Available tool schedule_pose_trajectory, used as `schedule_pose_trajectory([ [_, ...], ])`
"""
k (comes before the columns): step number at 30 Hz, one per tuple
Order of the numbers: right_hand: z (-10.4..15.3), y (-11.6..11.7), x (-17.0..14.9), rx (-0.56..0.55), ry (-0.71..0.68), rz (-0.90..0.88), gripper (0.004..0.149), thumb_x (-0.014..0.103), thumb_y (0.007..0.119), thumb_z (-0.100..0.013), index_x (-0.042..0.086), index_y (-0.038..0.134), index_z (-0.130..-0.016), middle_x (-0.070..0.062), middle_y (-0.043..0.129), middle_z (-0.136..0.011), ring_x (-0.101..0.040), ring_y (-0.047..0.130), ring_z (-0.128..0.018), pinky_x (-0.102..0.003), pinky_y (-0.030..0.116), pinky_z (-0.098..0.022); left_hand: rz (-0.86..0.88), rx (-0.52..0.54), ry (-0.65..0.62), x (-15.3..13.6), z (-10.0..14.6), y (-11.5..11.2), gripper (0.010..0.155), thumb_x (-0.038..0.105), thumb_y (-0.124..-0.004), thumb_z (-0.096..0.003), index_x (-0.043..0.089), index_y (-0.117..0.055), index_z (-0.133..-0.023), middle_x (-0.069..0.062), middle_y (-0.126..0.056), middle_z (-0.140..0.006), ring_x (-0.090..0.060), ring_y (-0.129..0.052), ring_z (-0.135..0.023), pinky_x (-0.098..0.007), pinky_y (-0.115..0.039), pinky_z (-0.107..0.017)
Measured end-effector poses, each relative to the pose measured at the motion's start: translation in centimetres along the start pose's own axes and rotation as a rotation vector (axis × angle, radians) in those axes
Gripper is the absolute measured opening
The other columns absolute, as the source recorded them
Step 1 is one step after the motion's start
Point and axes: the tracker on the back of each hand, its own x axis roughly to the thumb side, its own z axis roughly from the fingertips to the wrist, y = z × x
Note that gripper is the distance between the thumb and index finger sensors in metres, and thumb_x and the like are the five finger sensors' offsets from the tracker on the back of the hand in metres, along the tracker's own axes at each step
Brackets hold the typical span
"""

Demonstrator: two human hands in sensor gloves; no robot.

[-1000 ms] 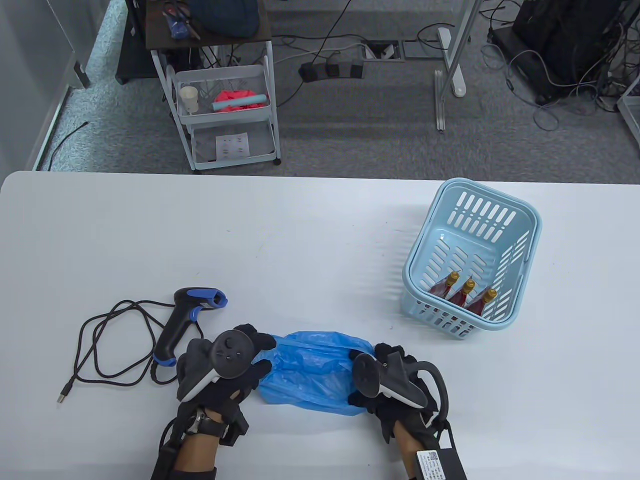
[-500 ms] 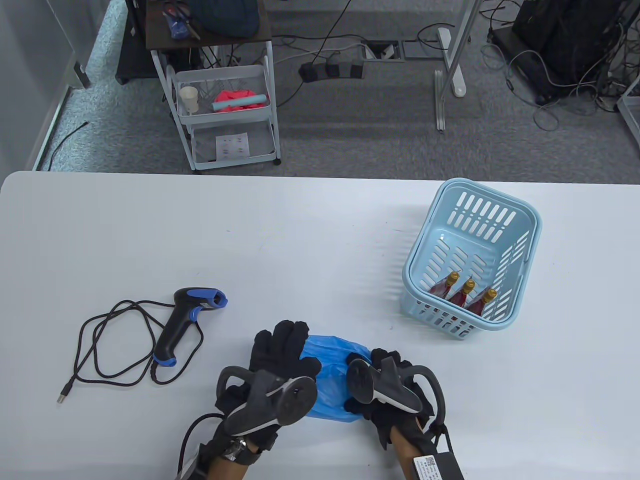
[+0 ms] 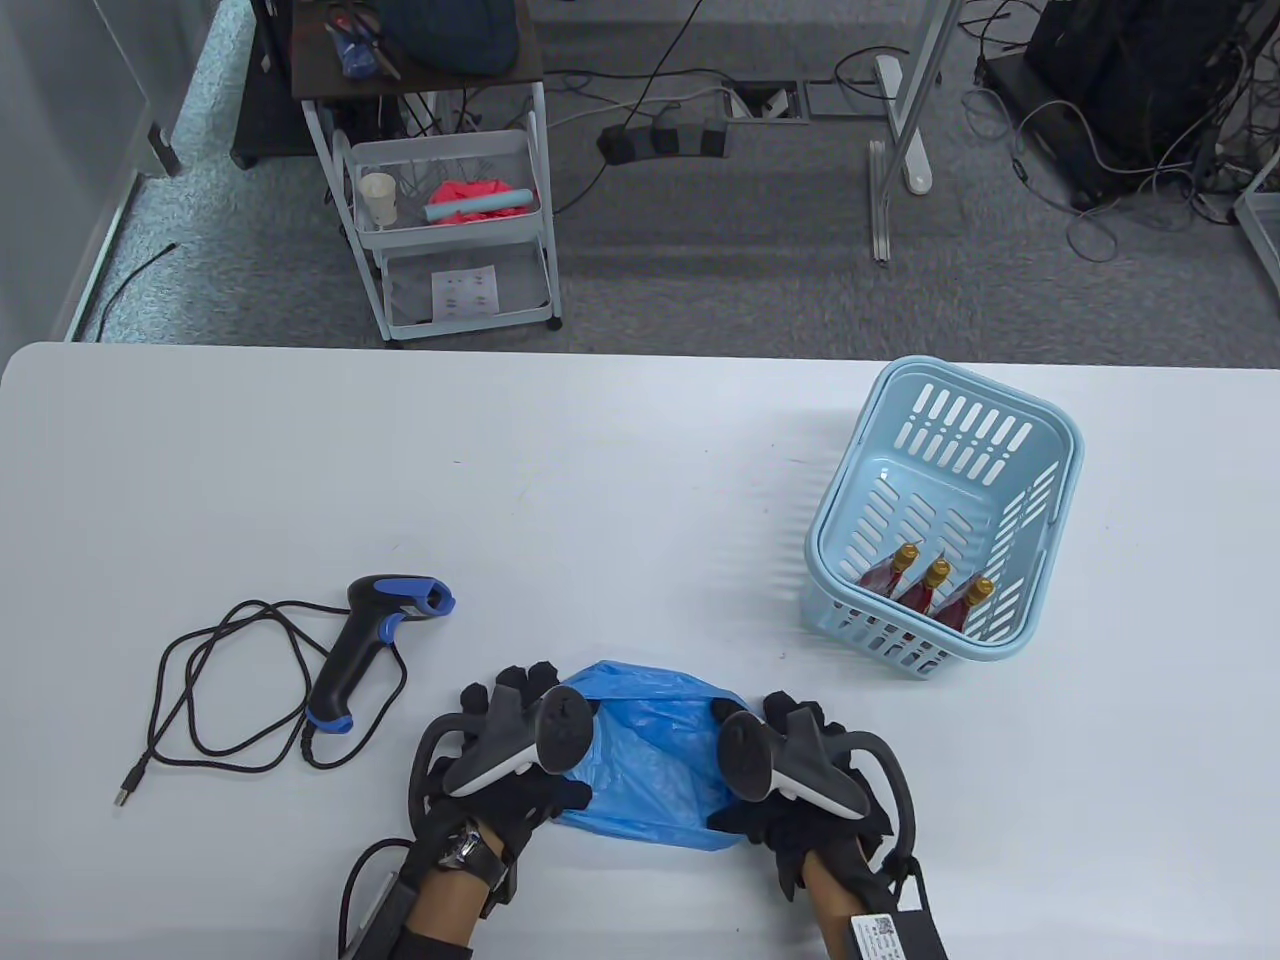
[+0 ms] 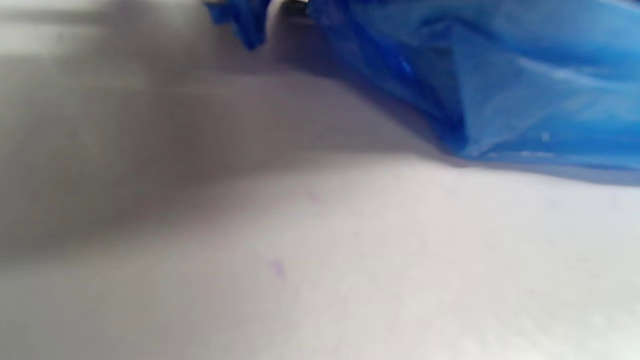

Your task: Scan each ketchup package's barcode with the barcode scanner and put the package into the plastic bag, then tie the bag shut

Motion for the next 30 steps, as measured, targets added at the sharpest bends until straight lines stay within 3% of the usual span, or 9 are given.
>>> schedule_pose_trajectory([
  [4,0.5,-1.3,-1.8,-0.102,-0.016,-0.238,0.087,0.054,0.087,-0.04,0.032,0.042,-0.112,-0.025,0.038,-0.114,-0.05,0.044,-0.099,-0.066,0.048,-0.072,-0.007,-0.001,-0.012,0.2,0.0,0.0,0.102,0.057,-0.088,-0.0365,0.037,-0.028,-0.116,-0.01,-0.024,-0.121,-0.047,-0.031,-0.114,-0.072,-0.032,-0.078],
  [8,1.8,-3.6,-2.7,-0.218,-0.03,-0.324,0.068,0.046,0.088,-0.043,0.026,0.064,-0.104,-0.023,0.052,-0.111,-0.049,0.054,-0.096,-0.065,0.053,-0.069,-0.015,-0.016,-0.019,0.4,0.0,0.0,0.103,0.057,-0.089,-0.0359,0.035,-0.028,-0.116,-0.009,-0.024,-0.121,-0.046,-0.031,-0.115,-0.072,-0.032,-0.078],
  [12,3.3,-6.6,-1.6,-0.356,-0.07,-0.318,0.054,0.039,0.085,-0.047,0.024,0.073,-0.098,-0.022,0.054,-0.11,-0.049,0.056,-0.096,-0.065,0.053,-0.069,-0.018,-0.026,-0.022,0.4,0.0,0.0,0.103,0.057,-0.089,-0.0357,0.033,-0.03,-0.117,-0.008,-0.024,-0.121,-0.046,-0.03,-0.115,-0.072,-0.032,-0.078],
  [16,4.1,-8.4,1.8,-0.44,-0.14,-0.174,0.042,0.035,0.082,-0.05,0.023,0.08,-0.09,-0.021,0.054,-0.111,-0.049,0.052,-0.098,-0.066,0.049,-0.071,-0.031,-0.031,-0.025,0.5,0.0,0.0,0.103,0.057,-0.089,-0.0353,0.033,-0.03,-0.117,-0.008,-0.024,-0.121,-0.046,-0.03,-0.115,-0.072,-0.032,-0.078],
  [18,3.6,-7.8,4.0,-0.387,-0.174,-0.06,0.038,0.035,0.082,-0.05,0.023,0.083,-0.086,-0.02,0.051,-0.112,-0.049,0.049,-0.1,-0.067,0.048,-0.072,-0.033,-0.035,-0.026,0.5,0.0,0.0,0.103,0.057,-0.089,-0.0356,0.033,-0.03,-0.117,-0.008,-0.024,-0.121,-0.046,-0.03,-0.115,-0.072,-0.032,-0.078],
  [24,0.3,-2.3,7.9,-0.147,-0.165,0.262,0.041,0.041,0.084,-0.047,0.024,0.084,-0.085,-0.019,0.04,-0.117,-0.049,0.034,-0.106,-0.068,0.04,-0.074,-0.03,-0.04,-0.03,0.5,0.0,0.0,0.103,0.058,-0.089,-0.0351,0.033,-0.031,-0.117,-0.009,-0.022,-0.121,-0.046,-0.029,-0.115,-0.072,-0.031,-0.078],
  [27,-0.8,-0.7,7.8,-0.136,-0.114,0.35,0.043,0.04,0.085,-0.047,0.028,0.077,-0.088,-0.018,0.029,-0.118,-0.048,0.025,-0.107,-0.069,0.034,-0.075,-0.025,-0.044,-0.033,0.4,0.0,-0.1,0.103,0.058,-0.089,-0.0345,0.033,-0.032,-0.117,-0.009,-0.021,-0.121,-0.047,-0.028,-0.114,-0.072,-0.031,-0.078],
  [30,-1.4,-0.7,7.2,-0.152,-0.065,0.305,0.04,0.038,0.083,-0.048,0.029,0.076,-0.086,-0.019,0.025,-0.118,-0.049,0.02,-0.106,-0.069,0.031,-0.075,-0.023,-0.048,-0.034,0.4,0.0,-0.1,0.103,0.058,-0.089,-0.0346,0.034,-0.032,-0.117,-0.011,-0.02,-0.121,-0.047,-0.026,-0.114,-0.072,-0.03,-0.078],
])
